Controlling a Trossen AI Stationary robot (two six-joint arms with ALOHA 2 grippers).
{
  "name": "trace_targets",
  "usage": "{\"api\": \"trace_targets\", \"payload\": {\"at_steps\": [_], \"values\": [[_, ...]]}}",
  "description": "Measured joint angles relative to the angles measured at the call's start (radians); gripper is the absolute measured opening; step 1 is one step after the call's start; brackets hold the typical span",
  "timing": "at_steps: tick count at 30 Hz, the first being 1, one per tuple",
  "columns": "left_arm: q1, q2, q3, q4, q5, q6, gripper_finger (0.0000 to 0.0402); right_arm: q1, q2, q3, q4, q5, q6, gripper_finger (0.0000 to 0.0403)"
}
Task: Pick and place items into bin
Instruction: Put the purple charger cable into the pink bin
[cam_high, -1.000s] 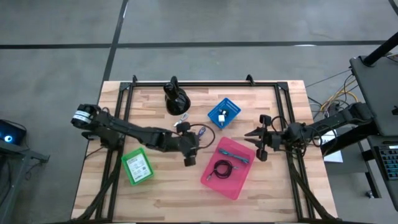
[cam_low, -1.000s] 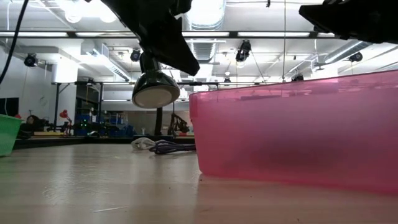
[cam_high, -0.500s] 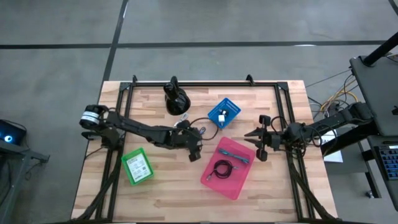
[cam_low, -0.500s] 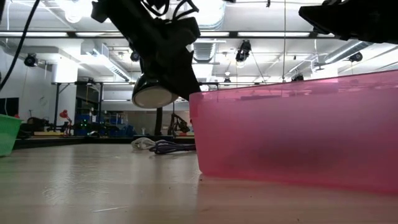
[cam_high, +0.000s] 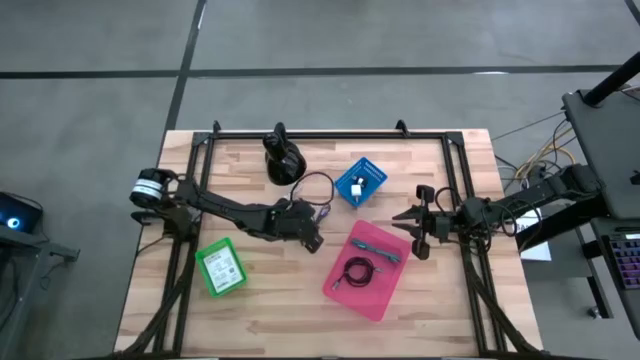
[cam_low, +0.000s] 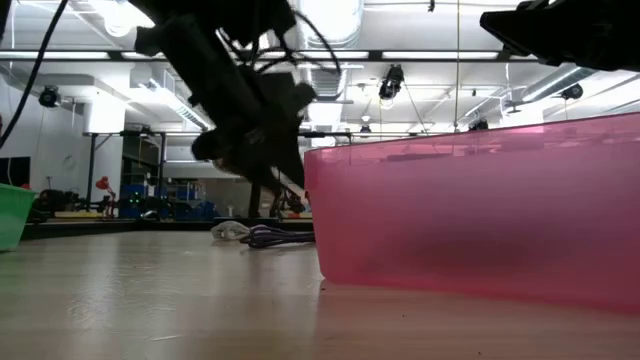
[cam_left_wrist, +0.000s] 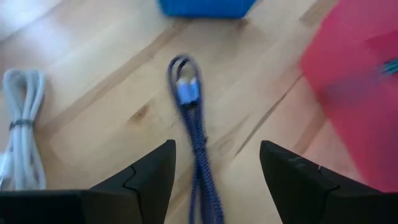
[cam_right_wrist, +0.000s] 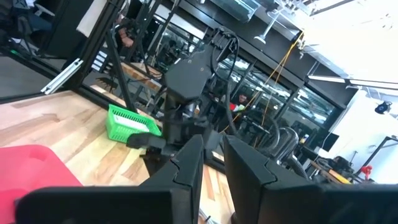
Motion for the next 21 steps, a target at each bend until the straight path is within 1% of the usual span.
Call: {"api": "trace_targets", "payload": {"at_steps": [6,12,18,21], "values": [[0.0,0.067,0.0,0.011,-0.005,-0.01,0.0217,0.0,0.003,0.0,-0.005,0.0,0.0,0.0054],[-0.002,0.133,0.014,0.01,0.012,-0.011,0.0217,0.0,0.005,0.0,-0.012,0.0,-0.004,0.0054],[-0.002,0.142,0.013,0.004,0.034,-0.032,0.0217,0.0,0.005,0.0,-0.013,0.0,-0.004,0.0054],[-0.002,0.14,0.009,-0.035,0.036,-0.032,0.0217,0.0,0.005,0.0,-0.013,0.0,-0.004,0.0054]]}}
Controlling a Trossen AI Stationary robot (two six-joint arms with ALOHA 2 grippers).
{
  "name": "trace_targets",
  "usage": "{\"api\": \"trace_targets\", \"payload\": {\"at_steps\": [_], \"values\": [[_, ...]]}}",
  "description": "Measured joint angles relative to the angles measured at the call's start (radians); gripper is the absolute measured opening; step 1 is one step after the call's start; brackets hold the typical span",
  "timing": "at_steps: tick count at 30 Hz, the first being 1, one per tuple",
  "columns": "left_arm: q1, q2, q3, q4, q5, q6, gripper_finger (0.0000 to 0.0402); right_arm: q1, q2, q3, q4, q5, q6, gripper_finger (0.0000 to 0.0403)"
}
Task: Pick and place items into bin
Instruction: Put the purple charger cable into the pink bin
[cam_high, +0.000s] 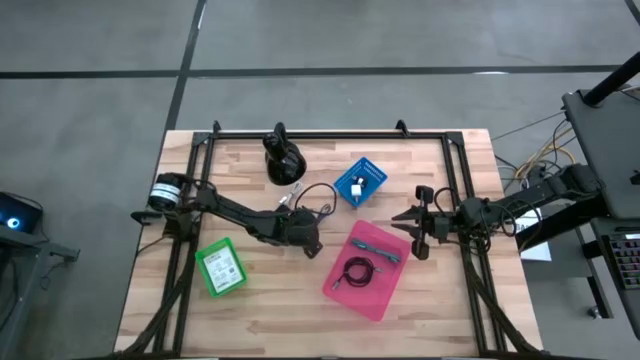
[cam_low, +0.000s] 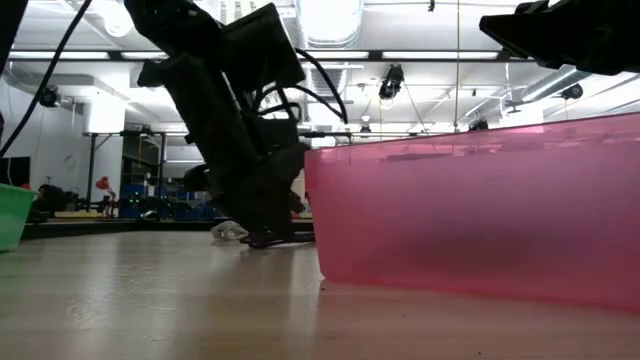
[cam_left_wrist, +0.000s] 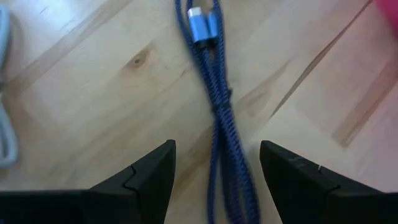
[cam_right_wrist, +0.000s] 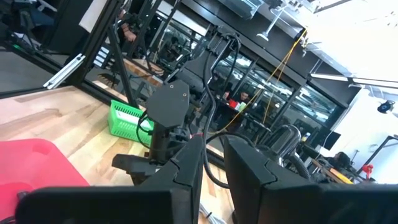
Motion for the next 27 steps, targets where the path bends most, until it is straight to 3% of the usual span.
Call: {"api": "trace_targets", "payload": {"at_steps": [11,27], "values": [[0.0,-0.003,-0.004,-0.057,-0.001,0.007,0.0201,0.0,0.0,0.0,-0.002,0.0,0.0,0.0054],[0.009,-0.004,-0.003,-0.052,0.045,0.073,0.0011,0.0,0.0,0.0,-0.015,0.0,0.0,0.0054]]}}
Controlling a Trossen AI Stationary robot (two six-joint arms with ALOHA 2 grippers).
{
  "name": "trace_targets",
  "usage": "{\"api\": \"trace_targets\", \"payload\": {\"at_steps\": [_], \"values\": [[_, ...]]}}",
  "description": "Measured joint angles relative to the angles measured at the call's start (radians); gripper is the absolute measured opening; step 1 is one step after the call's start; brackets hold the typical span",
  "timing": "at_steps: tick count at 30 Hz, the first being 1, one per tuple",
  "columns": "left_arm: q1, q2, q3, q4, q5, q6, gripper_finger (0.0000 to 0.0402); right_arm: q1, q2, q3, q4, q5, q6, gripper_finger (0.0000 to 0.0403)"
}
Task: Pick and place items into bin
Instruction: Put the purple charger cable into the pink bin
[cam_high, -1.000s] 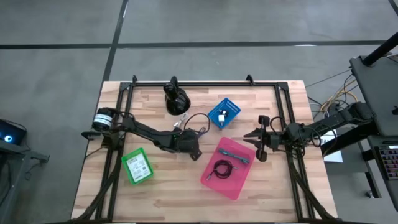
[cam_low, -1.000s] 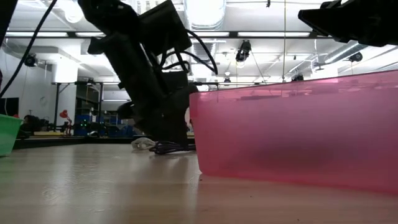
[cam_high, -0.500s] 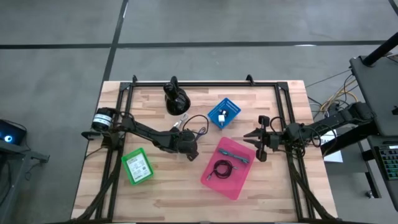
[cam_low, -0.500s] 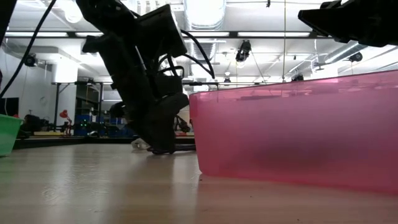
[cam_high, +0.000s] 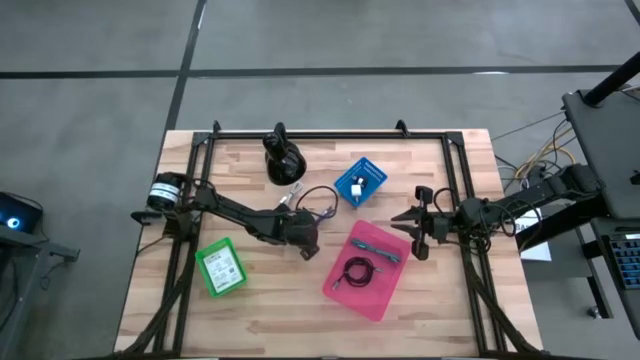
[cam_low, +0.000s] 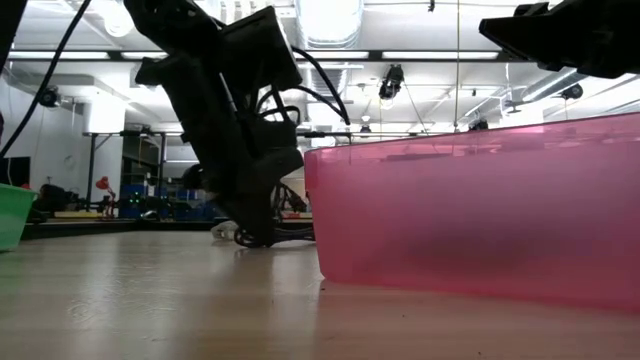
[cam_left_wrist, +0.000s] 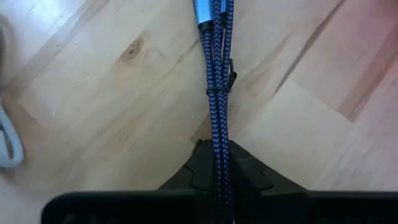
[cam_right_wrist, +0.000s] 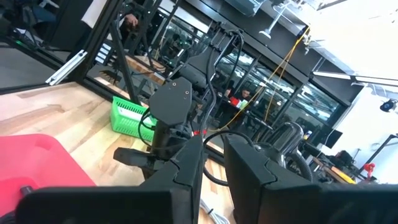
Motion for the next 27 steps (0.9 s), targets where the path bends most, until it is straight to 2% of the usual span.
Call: {"api": "trace_targets", "payload": {"at_steps": [8,18,27], "values": [[0.0,-0.028,0.008,-0.02,0.01,0.099,0.0007,0.0,0.0,0.0,-0.006,0.0,0.0,0.0054],[-0.003,-0.181,0.022,-0.012,0.015,0.229,0.0007,0.0,0.001,0.001,-0.018,-0.001,-0.001,0.0054],[-0.032,-0.239,0.02,0.149,0.012,0.381,0.0007,0.0,0.001,0.001,-0.022,-0.002,-0.008,0.0054]]}}
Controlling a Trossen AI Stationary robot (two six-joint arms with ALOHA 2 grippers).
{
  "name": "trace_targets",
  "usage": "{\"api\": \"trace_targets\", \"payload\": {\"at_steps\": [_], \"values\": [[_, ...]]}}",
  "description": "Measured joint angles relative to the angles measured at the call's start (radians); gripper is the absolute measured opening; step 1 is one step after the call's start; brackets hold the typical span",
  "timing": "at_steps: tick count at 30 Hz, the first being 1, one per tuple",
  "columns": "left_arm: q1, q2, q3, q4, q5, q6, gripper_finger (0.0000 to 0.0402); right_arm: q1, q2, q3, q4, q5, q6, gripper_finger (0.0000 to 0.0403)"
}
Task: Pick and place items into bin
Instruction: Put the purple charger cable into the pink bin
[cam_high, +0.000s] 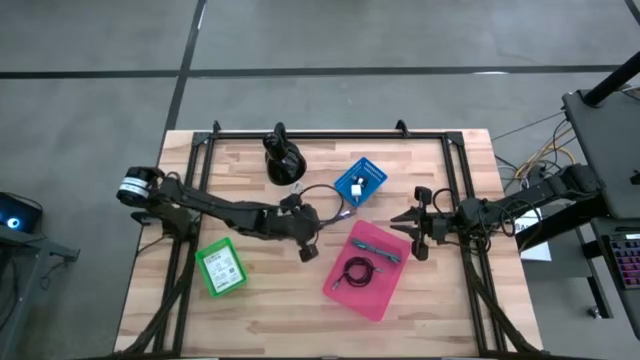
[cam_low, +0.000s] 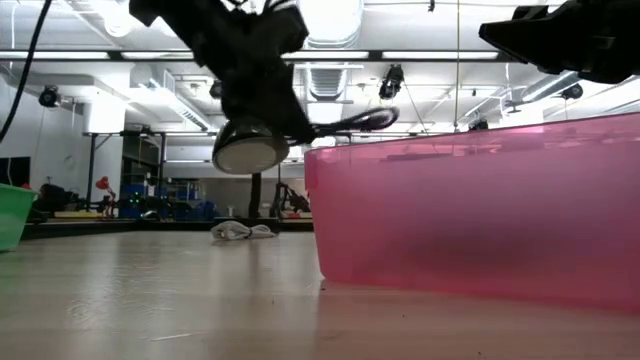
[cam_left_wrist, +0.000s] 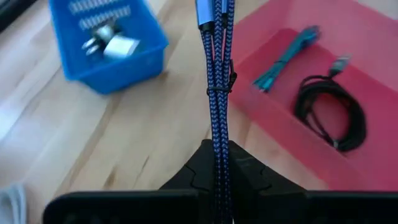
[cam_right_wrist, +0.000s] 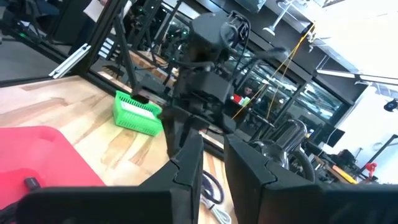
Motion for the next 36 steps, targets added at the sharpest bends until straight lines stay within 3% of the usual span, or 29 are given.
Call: {"api": "trace_targets", "payload": {"at_steps": [11,17,24,36], "values": [[-0.017,0.003,0.004,0.194,0.0,0.204,0.0007,0.0,0.009,0.0,-0.007,-0.008,0.003,0.0059],[-0.017,0.003,0.003,0.205,0.005,0.208,0.0007,0.0,0.06,0.0,-0.013,-0.012,-0.001,0.0121],[-0.017,0.004,-0.001,0.21,0.018,0.207,0.0007,-0.005,0.129,0.0,0.126,-0.009,-0.019,0.0197],[-0.017,0.004,-0.004,0.211,0.018,0.205,0.0007,-0.139,0.36,0.122,0.139,-0.009,-0.01,0.0211]]}}
